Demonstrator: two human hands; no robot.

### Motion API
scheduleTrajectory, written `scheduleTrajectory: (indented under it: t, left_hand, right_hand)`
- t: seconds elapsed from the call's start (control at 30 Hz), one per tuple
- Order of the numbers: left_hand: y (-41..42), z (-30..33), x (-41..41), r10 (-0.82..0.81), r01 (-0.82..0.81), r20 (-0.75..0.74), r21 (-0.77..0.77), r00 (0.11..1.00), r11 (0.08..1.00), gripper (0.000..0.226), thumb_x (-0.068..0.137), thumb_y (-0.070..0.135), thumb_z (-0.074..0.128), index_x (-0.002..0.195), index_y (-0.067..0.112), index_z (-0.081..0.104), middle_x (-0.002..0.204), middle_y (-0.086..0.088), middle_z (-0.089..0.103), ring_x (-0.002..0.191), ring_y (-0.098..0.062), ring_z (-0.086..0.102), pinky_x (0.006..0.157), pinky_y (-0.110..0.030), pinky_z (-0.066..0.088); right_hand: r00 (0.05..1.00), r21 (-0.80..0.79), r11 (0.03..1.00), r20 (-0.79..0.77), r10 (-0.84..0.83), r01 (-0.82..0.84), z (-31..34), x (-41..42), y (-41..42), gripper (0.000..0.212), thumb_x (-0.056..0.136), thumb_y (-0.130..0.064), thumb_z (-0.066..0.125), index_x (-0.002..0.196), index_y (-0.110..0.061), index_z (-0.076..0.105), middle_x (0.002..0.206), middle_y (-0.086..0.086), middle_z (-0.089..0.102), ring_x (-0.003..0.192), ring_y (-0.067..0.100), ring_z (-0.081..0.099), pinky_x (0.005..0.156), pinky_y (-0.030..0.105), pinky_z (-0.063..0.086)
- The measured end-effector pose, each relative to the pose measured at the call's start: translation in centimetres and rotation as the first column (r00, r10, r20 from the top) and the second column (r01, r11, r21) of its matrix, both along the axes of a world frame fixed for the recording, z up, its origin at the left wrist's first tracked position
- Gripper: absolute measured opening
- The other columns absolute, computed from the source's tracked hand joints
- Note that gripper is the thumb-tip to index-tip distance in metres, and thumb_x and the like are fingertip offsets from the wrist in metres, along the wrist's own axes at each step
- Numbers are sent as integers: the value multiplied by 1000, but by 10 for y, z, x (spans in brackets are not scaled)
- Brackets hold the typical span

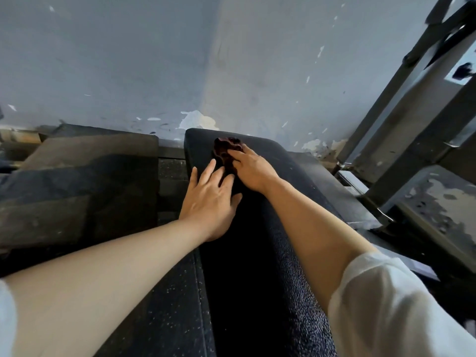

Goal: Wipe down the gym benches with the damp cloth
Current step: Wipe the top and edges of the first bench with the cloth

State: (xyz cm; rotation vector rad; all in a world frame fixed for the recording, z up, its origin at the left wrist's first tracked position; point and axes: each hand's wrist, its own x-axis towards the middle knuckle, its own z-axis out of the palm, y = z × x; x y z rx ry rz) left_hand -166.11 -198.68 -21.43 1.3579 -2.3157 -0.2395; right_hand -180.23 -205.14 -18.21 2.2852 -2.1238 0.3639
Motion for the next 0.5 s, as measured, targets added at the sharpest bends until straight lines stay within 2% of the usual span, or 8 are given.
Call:
scheduleTrajectory:
  t: [0.07,0.2,0.33,0.4,0.5]
  left_hand:
    - [-1,0,2,-26,26,31,-2,999,1000,51,103,42,24,150,23,25,161,-2,13,148,-20,-11,118,-46,-8]
    - [-1,-2,1,-65,66,29,-11,997,998,45,104,39,24,149,34,29,161,2,13,148,-18,-9,117,-47,-9]
    - [1,3,1,-122,122,63,-9,991,992,47,101,51,22,145,41,33,161,5,16,148,-15,-8,119,-48,-8]
    - [0,5,3,-170,172,99,-8,980,985,48,99,54,22,145,44,32,161,7,15,148,-14,-11,119,-48,-9]
    - [-4,7,4,-235,239,154,-4,960,971,48,99,53,21,146,46,28,161,9,12,147,-12,-14,119,-46,-10]
  right_hand:
    - [995,-8,996,57,-85,86,0,-30,1,43,100,-18,38,142,-21,45,151,7,34,136,30,35,109,40,34]
    - [947,-16,947,39,-320,321,-3,-68,9,42,97,-17,39,138,-20,49,147,12,37,132,33,37,108,42,36]
    - [964,3,967,81,-254,254,-2,-50,19,43,99,-21,38,141,-27,47,155,0,30,137,25,36,110,36,31]
    - [973,40,975,59,-221,219,2,-59,25,44,100,-23,37,143,-29,45,155,0,32,136,25,39,110,36,33]
    - [939,60,938,31,-343,341,7,-91,38,42,99,-24,38,139,-29,49,147,3,43,127,28,48,105,38,40]
